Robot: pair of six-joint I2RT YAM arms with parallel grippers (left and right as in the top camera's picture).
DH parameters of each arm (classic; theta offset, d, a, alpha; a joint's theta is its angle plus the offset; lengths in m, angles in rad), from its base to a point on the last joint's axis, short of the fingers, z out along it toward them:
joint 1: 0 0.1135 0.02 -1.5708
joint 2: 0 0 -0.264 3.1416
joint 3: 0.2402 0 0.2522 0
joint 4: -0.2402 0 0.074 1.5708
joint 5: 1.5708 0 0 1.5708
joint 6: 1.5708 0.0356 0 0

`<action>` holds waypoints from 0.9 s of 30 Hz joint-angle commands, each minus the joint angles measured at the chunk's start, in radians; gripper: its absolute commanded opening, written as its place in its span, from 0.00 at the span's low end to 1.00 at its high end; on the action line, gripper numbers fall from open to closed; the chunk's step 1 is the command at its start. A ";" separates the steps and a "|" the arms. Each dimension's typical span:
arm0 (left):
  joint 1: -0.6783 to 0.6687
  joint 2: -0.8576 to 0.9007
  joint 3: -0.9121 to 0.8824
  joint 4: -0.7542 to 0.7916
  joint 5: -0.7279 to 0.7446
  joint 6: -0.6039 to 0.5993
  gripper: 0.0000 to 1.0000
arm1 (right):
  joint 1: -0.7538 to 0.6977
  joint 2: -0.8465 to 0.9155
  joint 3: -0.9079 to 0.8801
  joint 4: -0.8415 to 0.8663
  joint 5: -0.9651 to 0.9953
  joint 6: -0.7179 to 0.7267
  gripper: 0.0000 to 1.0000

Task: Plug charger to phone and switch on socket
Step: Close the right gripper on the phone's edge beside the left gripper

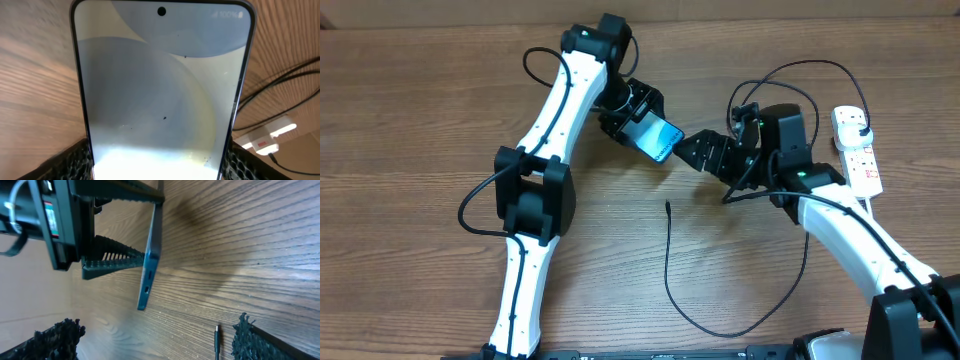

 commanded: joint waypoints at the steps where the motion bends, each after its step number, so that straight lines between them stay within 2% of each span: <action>1: -0.019 -0.006 0.029 0.008 0.073 -0.071 0.04 | 0.031 0.002 0.023 0.007 0.098 0.055 1.00; 18: -0.090 -0.006 0.029 0.017 0.125 -0.077 0.04 | 0.056 0.002 0.023 0.008 0.174 0.084 1.00; 27: -0.140 -0.006 0.029 0.061 0.200 -0.077 0.04 | 0.056 0.002 0.023 0.003 0.193 0.083 1.00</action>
